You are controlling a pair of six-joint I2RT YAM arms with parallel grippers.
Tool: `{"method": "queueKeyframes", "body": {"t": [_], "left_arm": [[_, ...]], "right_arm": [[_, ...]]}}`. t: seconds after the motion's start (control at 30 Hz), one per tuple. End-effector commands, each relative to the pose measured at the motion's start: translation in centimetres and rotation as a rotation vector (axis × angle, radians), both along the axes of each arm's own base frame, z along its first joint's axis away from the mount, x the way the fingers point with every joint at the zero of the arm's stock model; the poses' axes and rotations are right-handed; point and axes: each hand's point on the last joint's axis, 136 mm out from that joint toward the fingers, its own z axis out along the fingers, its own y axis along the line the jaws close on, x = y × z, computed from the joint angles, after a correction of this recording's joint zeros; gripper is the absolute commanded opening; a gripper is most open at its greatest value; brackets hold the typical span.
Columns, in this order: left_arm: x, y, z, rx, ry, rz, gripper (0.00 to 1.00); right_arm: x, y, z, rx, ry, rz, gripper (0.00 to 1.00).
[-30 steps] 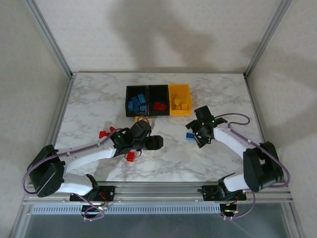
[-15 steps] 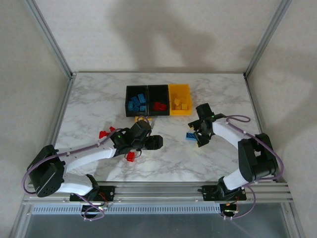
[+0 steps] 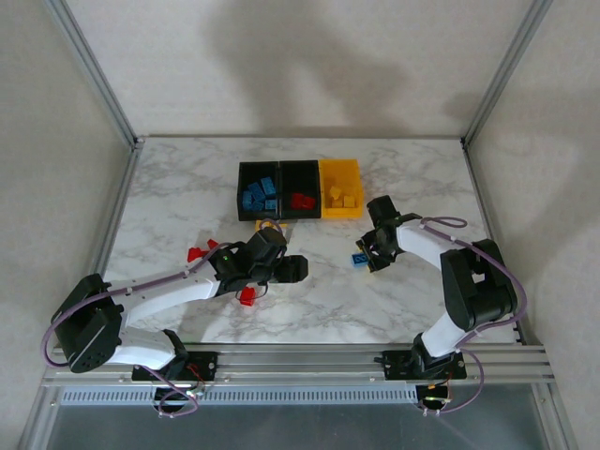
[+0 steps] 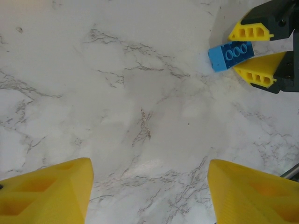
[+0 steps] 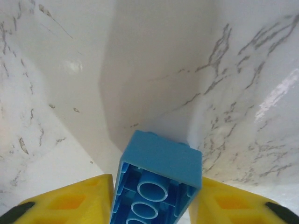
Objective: Sort the legos into containers by color
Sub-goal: Pick up the lego from the center of the table.
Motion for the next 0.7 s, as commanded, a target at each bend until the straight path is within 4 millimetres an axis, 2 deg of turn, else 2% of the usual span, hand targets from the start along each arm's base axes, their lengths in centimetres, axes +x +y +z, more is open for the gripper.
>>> {"method": "queueKeyframes", "body": {"t": [0.0, 0.07, 0.17, 0.37, 0.5, 0.67], "left_arm": [[0.0, 0.5, 0.0, 0.014, -0.012, 0.017, 0.66], [0.0, 0.5, -0.1, 0.015, -0.011, 0.018, 0.66], [0.2, 0.5, 0.4, 0.014, -0.019, 0.027, 0.65], [1.5, 2.5, 1.9, -0.017, -0.042, 0.111, 0.66], [2.8, 5.6, 3.0, -0.026, -0.053, 0.210, 0.66], [4.3, 11.1, 4.3, -0.057, -0.060, 0.391, 0.66]], "right_arm": [[0.6, 0.2, 0.3, 0.008, -0.010, 0.018, 0.37], [0.7, 0.3, 0.5, 0.009, -0.020, 0.028, 0.30], [1.1, 0.6, 1.2, 0.021, -0.056, 0.052, 0.26], [2.6, 2.5, 4.5, 0.047, -0.159, 0.148, 0.26], [4.4, 5.2, 7.4, 0.063, -0.237, 0.248, 0.27], [7.0, 9.5, 10.7, 0.078, -0.338, 0.360, 0.27]]}}
